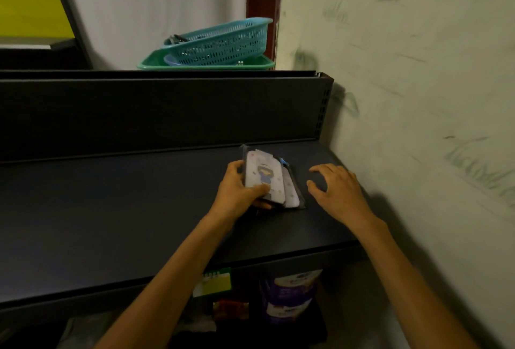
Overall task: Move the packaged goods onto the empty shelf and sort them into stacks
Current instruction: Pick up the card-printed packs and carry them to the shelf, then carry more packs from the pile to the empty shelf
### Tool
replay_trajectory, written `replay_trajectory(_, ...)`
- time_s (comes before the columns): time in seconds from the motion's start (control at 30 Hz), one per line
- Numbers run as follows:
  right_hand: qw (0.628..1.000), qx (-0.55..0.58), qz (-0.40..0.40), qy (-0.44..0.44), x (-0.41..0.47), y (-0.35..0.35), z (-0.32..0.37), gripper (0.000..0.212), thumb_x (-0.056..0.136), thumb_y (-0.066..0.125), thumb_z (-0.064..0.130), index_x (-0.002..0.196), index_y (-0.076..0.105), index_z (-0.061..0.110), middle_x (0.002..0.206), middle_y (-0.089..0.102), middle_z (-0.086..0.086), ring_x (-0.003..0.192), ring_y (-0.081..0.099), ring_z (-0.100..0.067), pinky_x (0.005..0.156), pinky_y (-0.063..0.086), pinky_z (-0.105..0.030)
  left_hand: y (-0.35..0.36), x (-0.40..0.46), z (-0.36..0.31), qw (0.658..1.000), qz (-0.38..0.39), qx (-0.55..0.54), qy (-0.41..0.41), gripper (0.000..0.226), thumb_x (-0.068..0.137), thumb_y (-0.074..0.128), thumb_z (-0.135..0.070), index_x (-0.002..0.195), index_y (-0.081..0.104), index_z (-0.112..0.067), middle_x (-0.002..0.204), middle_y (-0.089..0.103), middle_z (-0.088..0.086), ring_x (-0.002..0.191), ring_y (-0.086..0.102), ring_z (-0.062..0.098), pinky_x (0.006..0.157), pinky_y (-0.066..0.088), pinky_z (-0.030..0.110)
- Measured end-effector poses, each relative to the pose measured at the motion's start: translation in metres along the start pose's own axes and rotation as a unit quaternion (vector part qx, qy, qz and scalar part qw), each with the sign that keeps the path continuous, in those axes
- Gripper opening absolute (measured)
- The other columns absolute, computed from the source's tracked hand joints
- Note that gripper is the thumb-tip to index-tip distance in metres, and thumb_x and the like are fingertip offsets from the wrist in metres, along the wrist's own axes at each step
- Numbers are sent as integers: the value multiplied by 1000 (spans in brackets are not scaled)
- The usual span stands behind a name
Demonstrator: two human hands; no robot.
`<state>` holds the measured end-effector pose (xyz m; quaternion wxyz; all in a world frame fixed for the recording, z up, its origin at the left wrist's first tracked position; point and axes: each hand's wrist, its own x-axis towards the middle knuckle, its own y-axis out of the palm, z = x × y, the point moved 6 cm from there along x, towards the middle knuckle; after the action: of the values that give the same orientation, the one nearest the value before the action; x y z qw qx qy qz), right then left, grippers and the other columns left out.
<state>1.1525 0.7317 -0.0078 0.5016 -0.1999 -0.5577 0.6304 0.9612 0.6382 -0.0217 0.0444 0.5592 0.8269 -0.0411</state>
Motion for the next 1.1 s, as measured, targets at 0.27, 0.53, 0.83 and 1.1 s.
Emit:
replay_trajectory(0.27,999,41,-19,-10,-5,-6,-9,35,92,56,32,124,56,20,128,58,-1,121,48,-20,103,31,-35,3,13,-2,946,-53,316,54,68,73,75,-45,128,45,-17,121,60,3,104,59,19,80,53,32)
replay_trajectory(0.53,999,43,-13,-9,-11,-7,8,36,92,56,32,126,55,21,130,56,-2,122,47,-20,104,30,-33,-21,0,-10,852,-45,512,101,74,79,61,-61,137,41,-20,136,44,4,124,38,23,97,40,37)
replay_trajectory(0.83,990,75,23,-119,-20,27,143,39,89,53,38,123,57,19,126,59,-3,120,50,-21,101,31,-34,-148,-67,-16,820,-83,558,101,67,87,55,-52,143,36,-20,141,40,2,130,35,24,106,35,46)
replay_trajectory(1.1,966,80,71,-235,-64,79,338,37,94,50,39,128,51,24,130,53,7,119,46,-13,106,24,-30,-331,-165,6,803,-155,574,43,64,88,53,-54,142,35,-26,143,39,-2,130,33,25,106,35,50)
